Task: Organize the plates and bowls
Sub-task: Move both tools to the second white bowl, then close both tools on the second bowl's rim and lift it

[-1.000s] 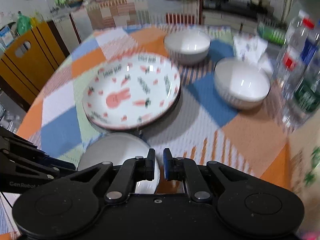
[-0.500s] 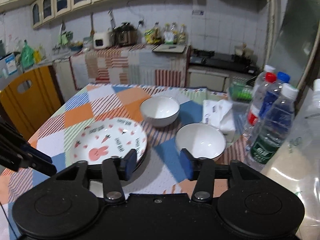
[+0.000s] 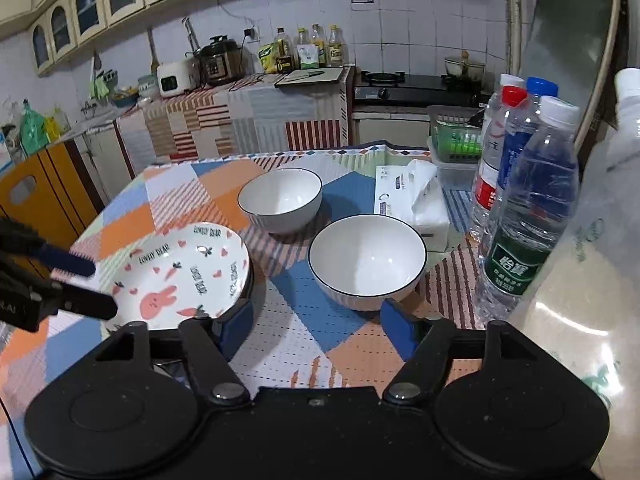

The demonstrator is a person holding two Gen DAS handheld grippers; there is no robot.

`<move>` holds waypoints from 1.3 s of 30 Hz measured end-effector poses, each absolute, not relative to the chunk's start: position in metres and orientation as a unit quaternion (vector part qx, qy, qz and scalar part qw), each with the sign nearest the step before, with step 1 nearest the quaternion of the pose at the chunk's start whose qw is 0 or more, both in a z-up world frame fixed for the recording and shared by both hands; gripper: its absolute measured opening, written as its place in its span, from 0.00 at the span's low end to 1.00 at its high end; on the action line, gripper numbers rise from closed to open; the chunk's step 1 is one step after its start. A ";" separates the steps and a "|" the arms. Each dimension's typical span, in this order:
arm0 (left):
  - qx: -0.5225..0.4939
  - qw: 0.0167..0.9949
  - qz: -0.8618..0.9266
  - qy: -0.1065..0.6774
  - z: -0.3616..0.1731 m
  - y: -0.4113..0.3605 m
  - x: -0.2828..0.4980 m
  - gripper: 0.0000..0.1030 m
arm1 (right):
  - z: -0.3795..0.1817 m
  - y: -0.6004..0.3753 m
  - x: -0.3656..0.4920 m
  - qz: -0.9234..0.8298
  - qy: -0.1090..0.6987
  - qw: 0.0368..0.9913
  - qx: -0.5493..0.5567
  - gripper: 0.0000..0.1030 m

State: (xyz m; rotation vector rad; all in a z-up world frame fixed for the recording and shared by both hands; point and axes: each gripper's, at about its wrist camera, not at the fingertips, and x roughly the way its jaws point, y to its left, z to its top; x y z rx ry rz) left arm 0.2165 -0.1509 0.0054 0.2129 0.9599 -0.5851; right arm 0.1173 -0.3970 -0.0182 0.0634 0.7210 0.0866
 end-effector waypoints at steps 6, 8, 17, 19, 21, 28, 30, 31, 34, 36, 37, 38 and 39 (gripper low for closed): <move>0.122 0.829 -0.297 0.458 0.002 -0.176 0.248 0.72 | -0.046 -0.396 0.137 0.033 0.344 0.938 0.017 0.93; 0.104 0.825 -0.301 0.467 0.006 -0.183 0.261 0.72 | -0.059 -0.391 0.146 0.028 0.345 0.938 -0.001 0.93; 0.048 0.839 -0.314 0.443 -0.005 -0.224 0.302 0.70 | -0.105 -0.391 0.178 -0.010 0.351 0.936 0.006 0.93; 0.039 0.835 -0.316 0.449 -0.017 -0.235 0.312 0.70 | -0.112 -0.393 0.182 -0.017 0.354 0.935 0.001 0.93; 0.031 0.832 -0.316 0.455 -0.030 -0.246 0.322 0.67 | -0.117 -0.396 0.186 -0.024 0.357 0.934 -0.004 0.93; 0.012 0.834 -0.266 0.484 -0.064 -0.271 0.339 0.51 | -0.125 -0.414 0.202 -0.033 0.374 0.927 0.003 0.92; 0.028 0.834 -0.274 0.479 -0.069 -0.280 0.341 0.43 | -0.126 -0.419 0.204 -0.031 0.377 0.926 0.009 0.92; 0.037 0.831 -0.278 0.481 -0.073 -0.285 0.342 0.35 | -0.128 -0.419 0.204 -0.028 0.379 0.925 0.005 0.92; 0.046 0.837 -0.264 0.476 -0.079 -0.291 0.346 0.24 | -0.132 -0.419 0.208 -0.030 0.374 0.927 -0.008 0.92; 0.077 0.850 -0.247 0.459 -0.081 -0.295 0.344 0.20 | -0.134 -0.419 0.210 -0.027 0.371 0.928 -0.004 0.92; 0.079 0.848 -0.253 0.459 -0.082 -0.296 0.344 0.17 | -0.136 -0.418 0.210 -0.018 0.371 0.929 -0.010 0.92; 0.075 0.843 -0.260 0.465 -0.085 -0.296 0.346 0.14 | -0.136 -0.416 0.208 -0.011 0.367 0.930 -0.020 0.92; 0.072 0.838 -0.265 0.472 -0.087 -0.297 0.349 0.13 | -0.136 -0.415 0.208 -0.010 0.366 0.930 -0.026 0.92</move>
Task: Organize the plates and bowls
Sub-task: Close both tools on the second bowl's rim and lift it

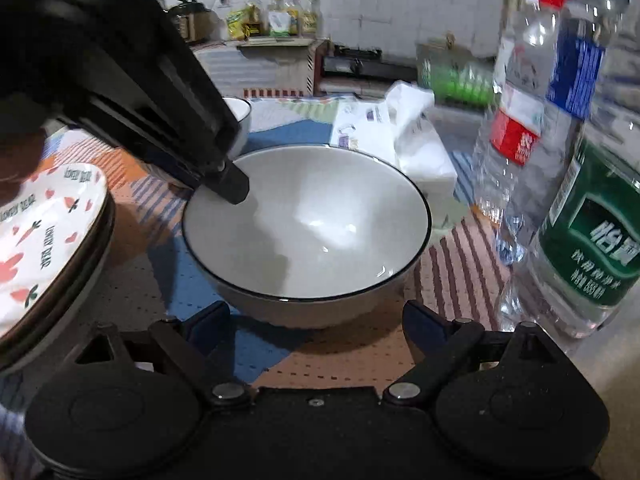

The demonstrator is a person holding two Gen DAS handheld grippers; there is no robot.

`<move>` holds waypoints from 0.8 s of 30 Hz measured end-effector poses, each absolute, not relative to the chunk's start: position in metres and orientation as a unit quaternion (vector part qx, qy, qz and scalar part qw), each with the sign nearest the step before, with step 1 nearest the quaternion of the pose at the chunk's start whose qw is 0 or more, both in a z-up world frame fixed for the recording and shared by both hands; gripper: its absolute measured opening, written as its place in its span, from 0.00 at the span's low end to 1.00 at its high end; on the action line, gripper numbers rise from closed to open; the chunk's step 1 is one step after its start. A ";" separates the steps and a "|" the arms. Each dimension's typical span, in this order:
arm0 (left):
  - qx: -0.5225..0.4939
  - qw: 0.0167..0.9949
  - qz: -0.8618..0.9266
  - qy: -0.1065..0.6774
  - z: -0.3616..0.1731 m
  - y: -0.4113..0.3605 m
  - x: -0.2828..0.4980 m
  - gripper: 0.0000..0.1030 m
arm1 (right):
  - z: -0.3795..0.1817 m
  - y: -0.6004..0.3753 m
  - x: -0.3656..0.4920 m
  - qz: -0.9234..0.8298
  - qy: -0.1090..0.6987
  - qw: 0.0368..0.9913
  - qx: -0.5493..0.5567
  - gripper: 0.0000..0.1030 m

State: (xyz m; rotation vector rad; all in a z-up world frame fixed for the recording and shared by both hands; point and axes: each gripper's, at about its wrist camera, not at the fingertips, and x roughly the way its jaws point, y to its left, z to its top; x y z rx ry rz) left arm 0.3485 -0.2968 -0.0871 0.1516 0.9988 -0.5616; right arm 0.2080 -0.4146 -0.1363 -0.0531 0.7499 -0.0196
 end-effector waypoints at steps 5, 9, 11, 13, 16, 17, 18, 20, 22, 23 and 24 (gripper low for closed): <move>0.045 0.822 -0.275 0.496 -0.093 -0.296 0.357 0.06 | -0.134 -0.413 0.213 -0.008 0.358 0.933 -0.026 0.92; 0.054 0.813 -0.280 0.508 -0.086 -0.294 0.350 0.06 | -0.130 -0.407 0.214 0.000 0.350 0.935 -0.053 0.92; 0.059 0.810 -0.284 0.510 -0.083 -0.291 0.344 0.07 | -0.132 -0.403 0.209 0.003 0.355 0.933 -0.063 0.92; 0.065 0.806 -0.288 0.512 -0.078 -0.289 0.338 0.07 | -0.132 -0.404 0.203 0.010 0.355 0.933 -0.060 0.89; 0.076 0.807 -0.293 0.507 -0.067 -0.286 0.328 0.07 | -0.126 -0.405 0.193 0.010 0.358 0.933 -0.032 0.89; 0.073 0.807 -0.297 0.505 -0.063 -0.283 0.324 0.08 | -0.123 -0.403 0.190 0.011 0.357 0.933 -0.029 0.89; 0.071 0.807 -0.301 0.503 -0.059 -0.281 0.322 0.08 | -0.120 -0.401 0.187 0.010 0.355 0.934 -0.029 0.89; 0.072 0.807 -0.305 0.501 -0.049 -0.276 0.315 0.08 | -0.113 -0.399 0.181 0.009 0.352 0.935 -0.026 0.89; 0.076 0.807 -0.311 0.496 -0.038 -0.271 0.307 0.09 | -0.104 -0.397 0.174 0.016 0.350 0.936 -0.024 0.89; 0.079 0.807 -0.315 0.493 -0.032 -0.269 0.303 0.09 | -0.099 -0.396 0.171 0.019 0.348 0.937 -0.025 0.89; 0.081 0.807 -0.319 0.490 -0.026 -0.266 0.299 0.09 | -0.094 -0.394 0.167 0.020 0.345 0.938 -0.027 0.89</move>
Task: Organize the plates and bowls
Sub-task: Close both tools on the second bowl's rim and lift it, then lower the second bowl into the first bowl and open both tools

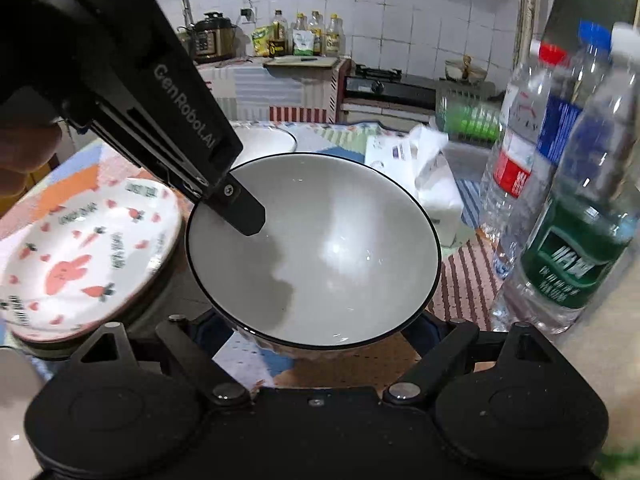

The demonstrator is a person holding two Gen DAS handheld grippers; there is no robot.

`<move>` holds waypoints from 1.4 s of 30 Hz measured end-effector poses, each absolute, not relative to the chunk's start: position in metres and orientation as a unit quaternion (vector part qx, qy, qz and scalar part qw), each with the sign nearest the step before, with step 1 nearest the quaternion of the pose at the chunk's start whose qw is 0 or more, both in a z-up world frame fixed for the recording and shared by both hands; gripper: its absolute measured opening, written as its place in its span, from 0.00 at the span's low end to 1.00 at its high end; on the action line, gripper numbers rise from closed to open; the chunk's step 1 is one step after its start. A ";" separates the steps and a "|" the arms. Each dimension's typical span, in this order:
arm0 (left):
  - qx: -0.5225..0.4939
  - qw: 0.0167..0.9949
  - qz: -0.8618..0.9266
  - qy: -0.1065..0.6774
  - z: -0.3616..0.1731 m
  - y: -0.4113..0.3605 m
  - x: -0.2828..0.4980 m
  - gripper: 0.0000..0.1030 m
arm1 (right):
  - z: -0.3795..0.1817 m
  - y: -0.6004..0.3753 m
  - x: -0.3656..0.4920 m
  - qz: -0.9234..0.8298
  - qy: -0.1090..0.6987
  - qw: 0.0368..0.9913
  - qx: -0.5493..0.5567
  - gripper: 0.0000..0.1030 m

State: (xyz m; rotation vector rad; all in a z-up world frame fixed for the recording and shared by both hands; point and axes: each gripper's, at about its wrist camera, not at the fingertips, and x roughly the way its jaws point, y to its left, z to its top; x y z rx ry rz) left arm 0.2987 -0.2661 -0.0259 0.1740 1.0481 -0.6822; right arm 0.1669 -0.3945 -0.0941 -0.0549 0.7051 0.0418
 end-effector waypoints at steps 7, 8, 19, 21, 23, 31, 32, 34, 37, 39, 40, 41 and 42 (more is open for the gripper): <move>0.099 0.805 -0.322 0.488 0.018 -0.242 0.264 0.09 | -0.051 -0.379 0.134 0.044 0.333 0.941 -0.038 0.90; 0.104 0.807 -0.324 0.483 0.024 -0.238 0.257 0.09 | -0.046 -0.376 0.129 0.048 0.332 0.941 -0.041 0.90; 0.084 0.799 -0.336 0.492 0.066 -0.175 0.214 0.10 | 0.008 -0.340 0.073 0.102 0.298 0.947 -0.057 0.91; 0.075 0.797 -0.334 0.498 0.066 -0.164 0.209 0.10 | 0.010 -0.332 0.066 0.117 0.295 0.946 -0.068 0.91; 0.073 0.796 -0.333 0.501 0.065 -0.154 0.202 0.10 | 0.012 -0.327 0.065 0.129 0.300 0.943 -0.070 0.91; 0.058 0.781 -0.325 0.530 0.045 -0.127 0.190 0.10 | 0.012 -0.303 0.055 0.169 0.317 0.928 -0.105 0.91; 0.055 0.777 -0.323 0.537 0.041 -0.124 0.189 0.10 | 0.010 -0.302 0.054 0.174 0.320 0.925 -0.106 0.91; 0.054 0.772 -0.319 0.548 0.033 -0.119 0.187 0.10 | 0.007 -0.298 0.051 0.188 0.332 0.919 -0.105 0.91; 0.054 0.767 -0.310 0.559 0.023 -0.114 0.184 0.10 | 0.001 -0.292 0.050 0.199 0.345 0.912 -0.102 0.91; 0.056 0.762 -0.307 0.567 0.016 -0.112 0.184 0.10 | -0.005 -0.287 0.050 0.203 0.354 0.907 -0.102 0.91; 0.057 0.759 -0.305 0.572 0.012 -0.111 0.183 0.10 | -0.008 -0.286 0.051 0.205 0.359 0.905 -0.101 0.91; 0.059 0.758 -0.303 0.575 0.009 -0.110 0.183 0.10 | -0.011 -0.285 0.050 0.208 0.365 0.902 -0.100 0.91; 0.061 0.756 -0.301 0.578 0.006 -0.109 0.182 0.10 | -0.013 -0.284 0.050 0.212 0.371 0.899 -0.098 0.91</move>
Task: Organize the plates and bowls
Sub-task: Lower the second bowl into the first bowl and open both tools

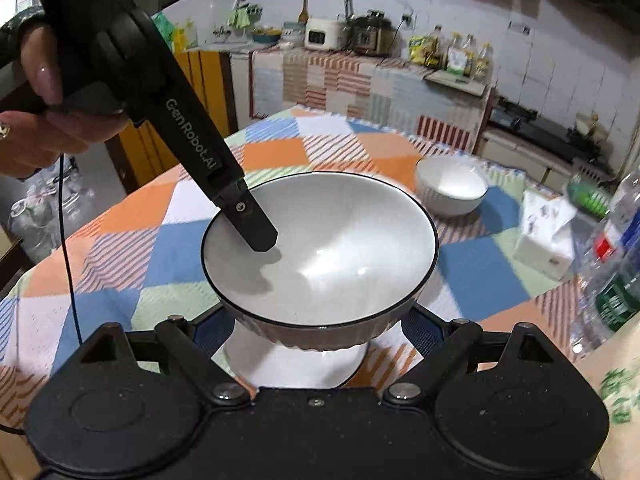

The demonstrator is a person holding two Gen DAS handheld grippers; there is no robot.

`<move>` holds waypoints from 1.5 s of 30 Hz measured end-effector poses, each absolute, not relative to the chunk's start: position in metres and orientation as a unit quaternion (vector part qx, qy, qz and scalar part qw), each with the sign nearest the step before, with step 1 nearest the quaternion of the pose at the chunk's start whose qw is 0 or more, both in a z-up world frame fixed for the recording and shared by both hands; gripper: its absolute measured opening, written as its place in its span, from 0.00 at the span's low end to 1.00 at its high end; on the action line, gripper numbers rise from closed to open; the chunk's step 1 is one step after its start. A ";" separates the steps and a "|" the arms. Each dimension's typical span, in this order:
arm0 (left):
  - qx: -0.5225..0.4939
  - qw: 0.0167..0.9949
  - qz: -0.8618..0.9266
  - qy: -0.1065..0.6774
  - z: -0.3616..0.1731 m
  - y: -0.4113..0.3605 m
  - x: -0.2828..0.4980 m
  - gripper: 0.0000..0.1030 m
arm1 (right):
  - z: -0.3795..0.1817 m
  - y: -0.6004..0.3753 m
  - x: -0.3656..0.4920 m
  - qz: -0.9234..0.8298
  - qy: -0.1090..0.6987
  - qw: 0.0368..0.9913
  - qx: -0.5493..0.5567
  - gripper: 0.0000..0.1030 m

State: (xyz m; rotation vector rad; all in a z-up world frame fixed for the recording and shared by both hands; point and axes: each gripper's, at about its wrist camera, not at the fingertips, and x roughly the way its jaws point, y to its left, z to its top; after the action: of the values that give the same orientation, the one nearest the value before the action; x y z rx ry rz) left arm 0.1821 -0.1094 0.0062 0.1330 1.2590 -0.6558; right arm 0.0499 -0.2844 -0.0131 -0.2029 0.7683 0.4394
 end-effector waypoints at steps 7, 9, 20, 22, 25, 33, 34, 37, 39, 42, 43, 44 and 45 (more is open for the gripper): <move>0.080 0.752 -0.288 0.588 -0.012 -0.107 0.180 0.10 | -0.033 -0.278 0.053 0.248 0.410 0.873 -0.086 0.91; 0.084 0.751 -0.281 0.592 -0.018 -0.108 0.180 0.10 | -0.039 -0.274 0.054 0.250 0.416 0.869 -0.095 0.91; 0.130 0.741 -0.285 0.594 -0.038 -0.119 0.182 0.10 | -0.054 -0.269 0.056 0.248 0.432 0.862 -0.095 0.91; 0.142 0.738 -0.285 0.595 -0.042 -0.123 0.182 0.10 | -0.057 -0.270 0.058 0.245 0.435 0.861 -0.094 0.91; 0.155 0.736 -0.285 0.595 -0.045 -0.127 0.181 0.10 | -0.062 -0.269 0.061 0.240 0.444 0.858 -0.096 0.91; 0.187 0.740 -0.281 0.581 -0.053 -0.133 0.175 0.13 | -0.062 -0.253 0.060 0.216 0.451 0.852 -0.153 0.90; 0.190 0.741 -0.280 0.580 -0.054 -0.134 0.175 0.13 | -0.063 -0.253 0.062 0.214 0.454 0.851 -0.153 0.90; 0.184 0.739 -0.278 0.586 -0.057 -0.132 0.178 0.13 | -0.064 -0.248 0.064 0.205 0.459 0.848 -0.168 0.90; 0.175 0.737 -0.277 0.591 -0.060 -0.130 0.181 0.13 | -0.064 -0.246 0.067 0.198 0.469 0.844 -0.168 0.90; 0.155 0.733 -0.280 0.601 -0.060 -0.125 0.183 0.15 | -0.062 -0.244 0.071 0.178 0.485 0.840 -0.164 0.92; 0.146 0.732 -0.279 0.603 -0.059 -0.123 0.185 0.15 | -0.061 -0.245 0.071 0.175 0.487 0.839 -0.166 0.91; 0.138 0.733 -0.280 0.604 -0.058 -0.122 0.186 0.15 | -0.060 -0.245 0.071 0.178 0.486 0.839 -0.167 0.91; 0.127 0.735 -0.282 0.603 -0.055 -0.119 0.187 0.15 | -0.059 -0.245 0.069 0.179 0.482 0.840 -0.170 0.91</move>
State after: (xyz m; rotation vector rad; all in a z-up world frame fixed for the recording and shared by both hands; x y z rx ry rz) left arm 0.1867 -0.1192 -0.0550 0.2797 1.3250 -0.6191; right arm 0.0693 -0.2454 -0.0591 -0.3601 1.0190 0.3789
